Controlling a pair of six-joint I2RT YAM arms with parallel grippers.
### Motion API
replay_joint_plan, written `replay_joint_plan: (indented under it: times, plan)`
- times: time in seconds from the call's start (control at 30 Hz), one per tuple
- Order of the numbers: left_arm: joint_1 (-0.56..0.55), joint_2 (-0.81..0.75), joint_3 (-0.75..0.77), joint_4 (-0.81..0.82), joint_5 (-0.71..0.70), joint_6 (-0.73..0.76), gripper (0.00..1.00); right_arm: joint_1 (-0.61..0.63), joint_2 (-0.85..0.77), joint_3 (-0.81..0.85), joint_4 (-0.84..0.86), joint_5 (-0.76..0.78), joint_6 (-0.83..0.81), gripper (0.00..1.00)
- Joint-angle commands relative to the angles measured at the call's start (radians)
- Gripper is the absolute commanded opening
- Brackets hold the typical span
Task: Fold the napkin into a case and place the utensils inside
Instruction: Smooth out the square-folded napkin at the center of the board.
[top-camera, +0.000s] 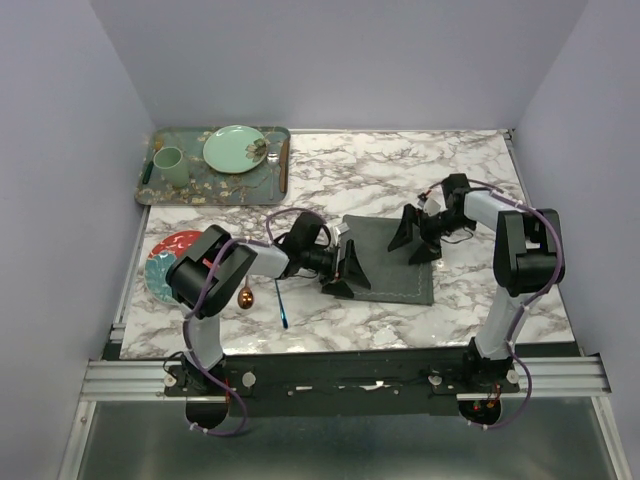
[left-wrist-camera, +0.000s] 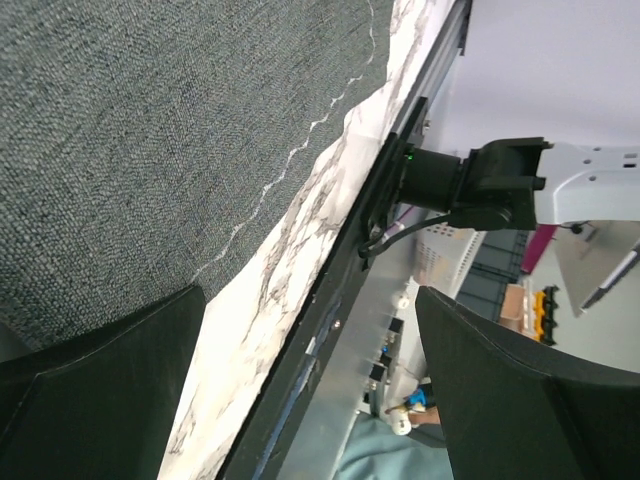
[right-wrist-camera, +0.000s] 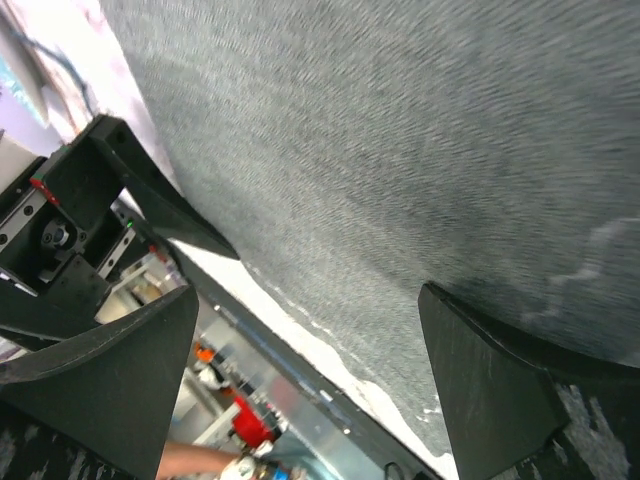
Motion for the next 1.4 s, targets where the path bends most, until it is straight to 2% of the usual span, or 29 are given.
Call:
replay_joint_plan:
  times: [0.0,0.13,0.17,0.27,0.33,0.43,0.5,0.57,0.67,0.9,1.1,1.37]
  plan:
    - [0.009,0.080,-0.045,0.005,-0.047,-0.025,0.99,-0.033,0.002,0.053,-0.003,0.078,-0.072,1.00]
    - [0.012,-0.044,-0.005,0.031,0.010,0.038,0.99,-0.033,-0.024,0.098,-0.003,-0.103,-0.091,1.00]
    - [0.013,-0.070,0.042,0.008,0.027,0.080,0.99,-0.031,-0.032,0.107,0.004,-0.179,-0.083,1.00]
    - [0.051,-0.115,0.163,-0.052,-0.014,0.122,0.99,-0.031,-0.084,0.128,0.122,-0.255,0.007,1.00]
    - [0.090,-0.081,0.225,-0.061,-0.059,0.115,0.99,-0.031,-0.102,0.109,0.290,-0.273,0.130,1.00]
    - [0.128,0.023,0.352,-0.043,-0.126,0.044,0.99,-0.024,-0.069,0.122,0.438,-0.273,0.283,1.00]
    - [0.147,0.112,0.423,0.055,-0.157,-0.081,0.99,-0.021,-0.024,0.128,0.503,-0.273,0.348,1.00]
    - [0.156,0.167,0.492,0.125,-0.178,-0.134,0.99,-0.016,-0.003,0.115,0.613,-0.258,0.443,1.00]
    - [0.153,0.241,0.565,0.146,-0.226,-0.197,0.99,-0.014,0.049,0.098,0.721,-0.241,0.552,1.00]
    - [0.128,0.336,0.601,0.178,-0.345,-0.290,0.99,-0.016,0.123,0.049,0.839,-0.181,0.642,1.00]
    - [0.125,0.400,0.581,0.129,-0.465,-0.298,0.99,-0.019,0.189,0.052,0.850,-0.122,0.601,1.00]
    - [0.145,0.422,0.517,0.103,-0.499,-0.318,0.99,-0.031,0.181,0.058,0.813,-0.033,0.520,1.00]
